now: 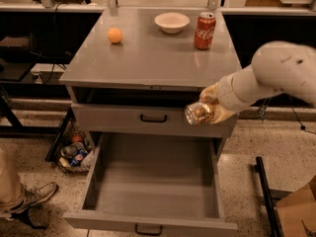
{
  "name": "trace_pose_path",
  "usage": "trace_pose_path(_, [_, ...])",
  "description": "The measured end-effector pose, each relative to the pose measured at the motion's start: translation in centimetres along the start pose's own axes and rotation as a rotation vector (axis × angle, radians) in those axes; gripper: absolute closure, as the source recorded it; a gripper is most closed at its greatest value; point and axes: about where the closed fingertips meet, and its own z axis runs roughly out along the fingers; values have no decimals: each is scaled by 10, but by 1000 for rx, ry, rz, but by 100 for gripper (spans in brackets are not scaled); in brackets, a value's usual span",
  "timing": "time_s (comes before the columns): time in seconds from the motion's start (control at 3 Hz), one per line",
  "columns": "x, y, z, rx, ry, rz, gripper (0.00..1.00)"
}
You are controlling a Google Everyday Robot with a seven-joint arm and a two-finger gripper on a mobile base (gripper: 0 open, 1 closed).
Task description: Pick orange can from middle drawer and place on counter
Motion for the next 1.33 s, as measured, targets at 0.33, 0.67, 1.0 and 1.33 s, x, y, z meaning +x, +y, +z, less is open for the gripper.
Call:
trace_pose_path(0.33, [-1,-4,-6,1,1,-1,100])
trace_pose_path(0.67, [5,-17,-10,18,7,9,100])
trace_pose_path(1.0, [21,-56,-34,67,36,9,100])
trace_pose_path(1.33, [36,-100,-57,89,53,33,100])
